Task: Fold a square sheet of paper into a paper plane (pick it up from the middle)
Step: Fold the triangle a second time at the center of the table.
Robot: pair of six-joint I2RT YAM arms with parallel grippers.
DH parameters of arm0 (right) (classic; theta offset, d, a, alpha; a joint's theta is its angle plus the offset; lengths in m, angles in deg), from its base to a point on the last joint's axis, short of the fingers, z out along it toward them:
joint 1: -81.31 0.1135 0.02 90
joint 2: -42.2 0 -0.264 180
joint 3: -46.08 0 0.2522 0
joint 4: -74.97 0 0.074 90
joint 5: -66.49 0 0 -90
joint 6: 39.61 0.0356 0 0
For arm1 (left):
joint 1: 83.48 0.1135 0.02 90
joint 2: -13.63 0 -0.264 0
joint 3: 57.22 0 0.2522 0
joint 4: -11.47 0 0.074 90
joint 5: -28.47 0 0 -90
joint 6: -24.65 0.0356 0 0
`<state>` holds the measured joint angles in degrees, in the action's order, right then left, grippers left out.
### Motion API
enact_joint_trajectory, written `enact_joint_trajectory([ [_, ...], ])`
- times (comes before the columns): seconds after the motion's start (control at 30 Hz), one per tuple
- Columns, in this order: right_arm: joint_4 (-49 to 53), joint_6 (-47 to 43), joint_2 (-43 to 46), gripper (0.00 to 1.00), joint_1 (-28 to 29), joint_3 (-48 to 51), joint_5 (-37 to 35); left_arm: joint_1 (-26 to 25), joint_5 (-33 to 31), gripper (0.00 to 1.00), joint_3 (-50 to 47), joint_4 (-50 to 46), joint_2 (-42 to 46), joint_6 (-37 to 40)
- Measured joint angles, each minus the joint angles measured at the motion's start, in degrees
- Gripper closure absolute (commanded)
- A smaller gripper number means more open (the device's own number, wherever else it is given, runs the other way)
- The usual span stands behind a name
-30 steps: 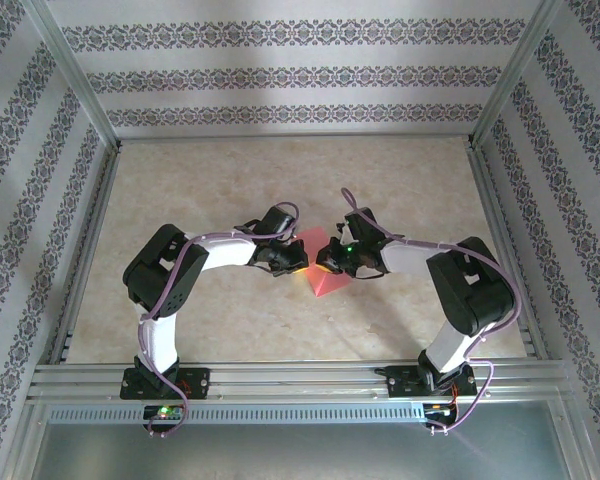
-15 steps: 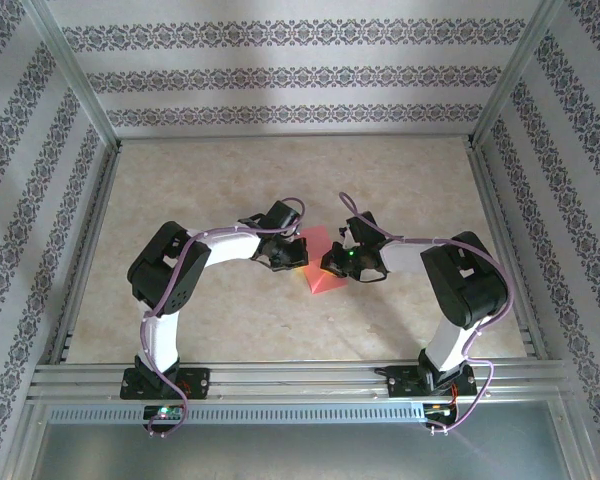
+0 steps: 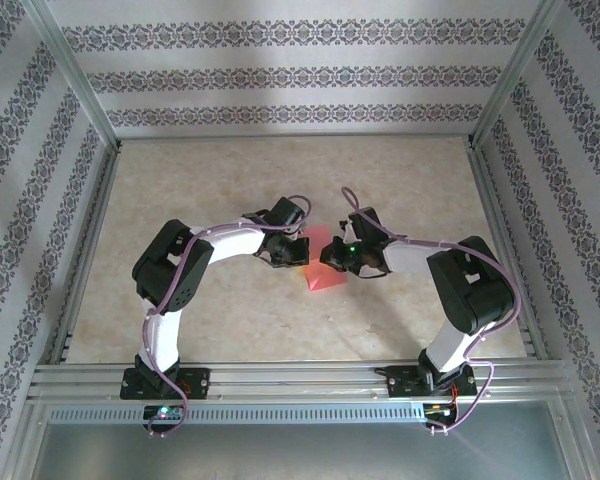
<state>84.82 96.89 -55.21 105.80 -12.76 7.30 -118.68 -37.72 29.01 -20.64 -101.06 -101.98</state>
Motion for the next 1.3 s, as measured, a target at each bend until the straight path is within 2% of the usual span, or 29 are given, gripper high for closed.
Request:
enact_joint_trajectory([
  [0.13,0.4,-3.0,-2.3,0.93,0.0,-3.5,0.8,0.0,-0.2,1.00,1.5,-1.7,-0.7,2.5],
  [0.4,1.6,-6.6,-5.2,0.93,-2.4,-3.8,2.1,0.1,-0.2,1.00,2.8,-3.5,-1.2,6.7],
  [0.93,0.3,-7.7,-4.7,0.93,-8.3,-1.2,3.1,0.1,-0.1,1.00,2.7,-3.5,-1.3,7.6],
  [1.1,0.4,-7.7,-0.3,0.93,-6.8,-0.4,2.7,0.1,-0.1,1.00,2.7,-3.4,-1.3,7.5],
  [1.3,0.2,-7.6,-0.3,0.93,-2.9,0.3,3.2,0.1,0.1,1.00,2.6,-3.3,-1.3,7.5],
])
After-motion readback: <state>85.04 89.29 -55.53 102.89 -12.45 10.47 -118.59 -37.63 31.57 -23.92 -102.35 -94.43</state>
